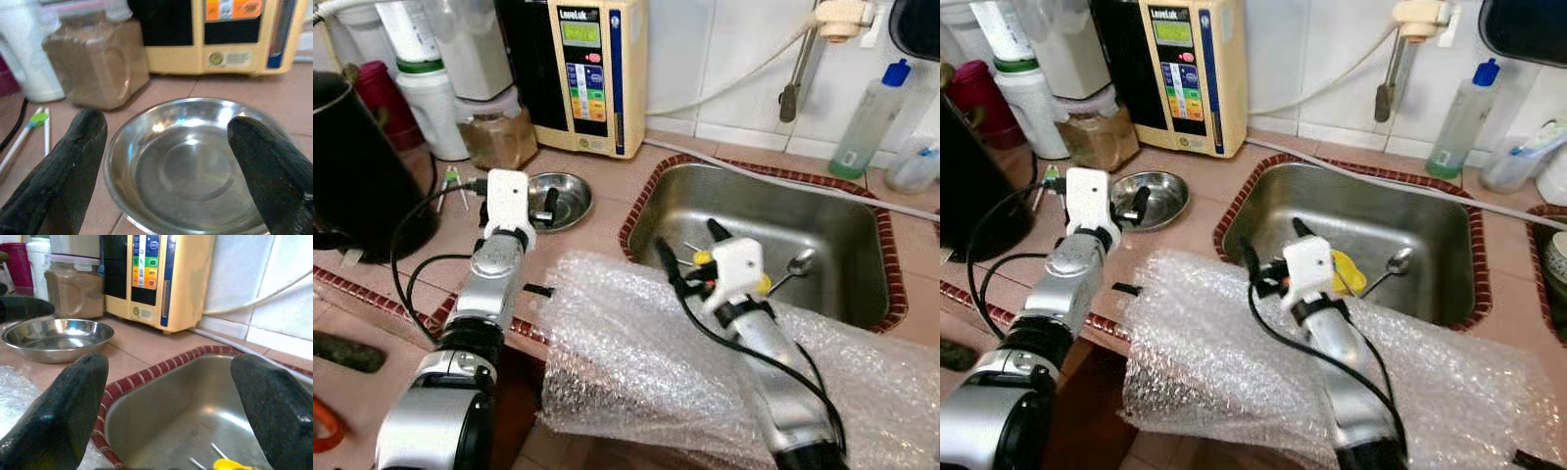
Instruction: Kitchen organization
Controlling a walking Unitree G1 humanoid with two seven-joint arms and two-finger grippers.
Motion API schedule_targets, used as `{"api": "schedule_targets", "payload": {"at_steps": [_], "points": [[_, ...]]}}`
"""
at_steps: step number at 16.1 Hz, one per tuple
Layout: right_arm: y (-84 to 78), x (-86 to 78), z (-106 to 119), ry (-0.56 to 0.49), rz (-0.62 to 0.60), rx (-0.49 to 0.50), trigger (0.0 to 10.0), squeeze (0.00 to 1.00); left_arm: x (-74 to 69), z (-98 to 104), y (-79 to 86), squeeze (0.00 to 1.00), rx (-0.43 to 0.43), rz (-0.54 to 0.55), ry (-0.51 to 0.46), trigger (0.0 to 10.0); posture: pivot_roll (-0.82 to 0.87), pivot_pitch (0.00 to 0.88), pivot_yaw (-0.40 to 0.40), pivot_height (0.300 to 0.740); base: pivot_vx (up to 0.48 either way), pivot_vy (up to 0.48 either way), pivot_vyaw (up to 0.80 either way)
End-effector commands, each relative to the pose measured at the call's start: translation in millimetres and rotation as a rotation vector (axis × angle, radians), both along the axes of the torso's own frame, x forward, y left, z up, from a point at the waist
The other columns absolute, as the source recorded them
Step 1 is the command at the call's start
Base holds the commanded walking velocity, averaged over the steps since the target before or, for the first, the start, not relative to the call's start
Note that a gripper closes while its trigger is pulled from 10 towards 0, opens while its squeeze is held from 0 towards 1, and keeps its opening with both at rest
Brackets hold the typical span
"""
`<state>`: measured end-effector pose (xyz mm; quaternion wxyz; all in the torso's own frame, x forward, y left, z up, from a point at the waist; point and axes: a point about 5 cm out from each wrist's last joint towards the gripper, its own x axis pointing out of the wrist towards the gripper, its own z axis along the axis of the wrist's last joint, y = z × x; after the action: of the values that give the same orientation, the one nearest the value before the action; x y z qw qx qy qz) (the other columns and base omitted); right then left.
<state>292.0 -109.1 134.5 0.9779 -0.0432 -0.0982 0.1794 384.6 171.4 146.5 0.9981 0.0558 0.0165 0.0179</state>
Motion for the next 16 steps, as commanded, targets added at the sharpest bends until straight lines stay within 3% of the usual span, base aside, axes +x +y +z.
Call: {"api": "schedule_targets", "payload": {"at_steps": [1, 4, 5, 6, 7, 12, 13, 16], "points": [[4.1, -3.1, 8, -0.018, 0.023, -0.008, 10.0, 1.0, 3.5, 7, 4.1, 1.0, -0.004, 0.028, -0.018, 10.0, -0.06, 0.015, 0.09, 0.74, 0.0, 0.0, 0.0], [11.9, -15.3, 31, -0.057, 0.066, 0.031, 10.0, 1.0, 6.5, 3, 10.5, 1.0, -0.023, 0.097, 0.033, 10.0, -0.07, 0.02, 0.091, 0.74, 0.0, 0.0, 0.0], [14.9, -17.0, 34, -0.057, 0.071, 0.034, 10.0, 0.8, 6.3, 0, 12.8, 0.48, -0.043, 0.122, 0.056, 10.0, -0.07, 0.023, 0.09, 0.74, 0.0, 0.0, 0.0], [18.8, -18.7, 37, -0.058, 0.079, 0.039, 10.0, 0.74, 5.9, -4, 15.1, 0.05, -0.073, 0.146, 0.082, 10.0, -0.07, 0.024, 0.09, 0.74, 0.0, 0.0, 0.0], [21.3, -20.7, 38, -0.053, 0.084, 0.039, 10.0, 0.73, 5.8, -6, 16.0, 0.0, -0.094, 0.163, 0.1, 10.0, -0.07, 0.024, 0.091, 0.74, 0.0, 0.0, 0.0], [27.3, -26.2, 41, -0.029, 0.103, 0.036, 10.0, 0.56, 6.3, -13, 19.3, 0.0, -0.135, 0.217, 0.199, 10.0, -0.07, 0.025, 0.097, 0.74, 0.0, 0.0, 0.0], [27.6, -26.7, 42, -0.03, 0.105, 0.037, 10.0, 0.38, 6.4, -15, 18.0, 0.0, -0.164, 0.212, 0.224, 10.0, -0.08, 0.026, 0.099, 0.74, 0.0, 0.0, 0.0], [30.0, -27.6, 42, -0.025, 0.11, 0.04, 10.0, 0.27, 6.6, -18, 16.4, 0.0, -0.224, 0.218, 0.277, 10.0, -0.07, 0.027, 0.101, 0.74, 0.0, 0.0, 0.0]]}}
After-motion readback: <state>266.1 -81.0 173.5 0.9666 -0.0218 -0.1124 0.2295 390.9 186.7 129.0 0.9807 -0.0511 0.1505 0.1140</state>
